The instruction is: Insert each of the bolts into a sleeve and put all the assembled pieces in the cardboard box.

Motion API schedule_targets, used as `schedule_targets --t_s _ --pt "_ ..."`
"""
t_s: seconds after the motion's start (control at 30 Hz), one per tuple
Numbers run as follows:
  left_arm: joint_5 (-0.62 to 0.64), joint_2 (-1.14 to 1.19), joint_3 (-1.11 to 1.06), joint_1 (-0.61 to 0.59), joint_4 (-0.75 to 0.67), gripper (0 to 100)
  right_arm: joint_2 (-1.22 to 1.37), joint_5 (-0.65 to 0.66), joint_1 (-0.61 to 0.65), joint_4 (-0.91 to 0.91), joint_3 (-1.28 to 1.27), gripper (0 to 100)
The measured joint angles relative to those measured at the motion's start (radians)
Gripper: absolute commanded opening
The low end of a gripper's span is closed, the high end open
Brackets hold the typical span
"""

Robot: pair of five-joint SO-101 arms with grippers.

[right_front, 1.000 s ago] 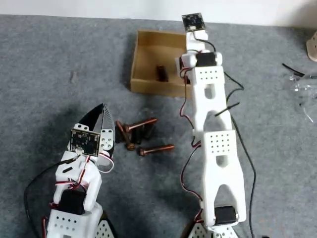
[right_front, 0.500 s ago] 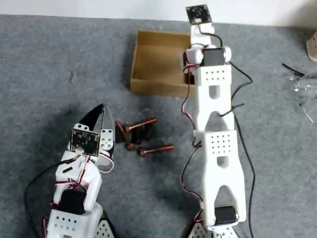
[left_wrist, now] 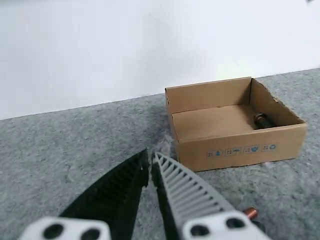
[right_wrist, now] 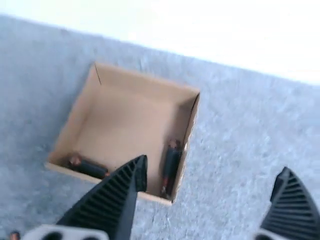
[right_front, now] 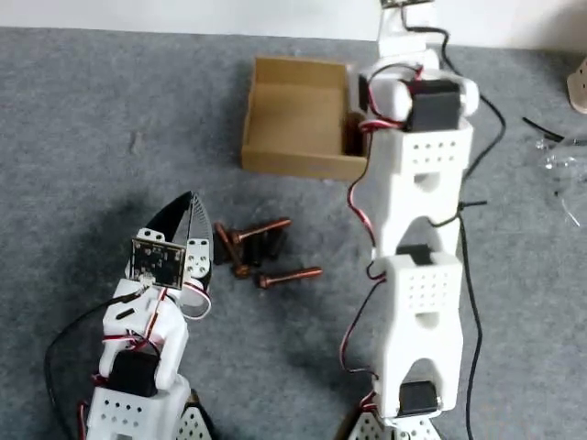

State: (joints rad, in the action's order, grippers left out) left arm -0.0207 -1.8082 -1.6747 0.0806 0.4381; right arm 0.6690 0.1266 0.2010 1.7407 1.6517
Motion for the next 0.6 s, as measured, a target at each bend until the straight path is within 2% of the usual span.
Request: schedule_targets --t_s 0.37,0.6 --pt "0.000 0.000 0.000 0.000 0.000 3 -0.310 0.000 0.054 0.000 0.003 30.3" --pt "0.000 0.000 0.000 0.000 0.000 3 -0.626 -0.006 0.060 0.003 -0.388 30.3"
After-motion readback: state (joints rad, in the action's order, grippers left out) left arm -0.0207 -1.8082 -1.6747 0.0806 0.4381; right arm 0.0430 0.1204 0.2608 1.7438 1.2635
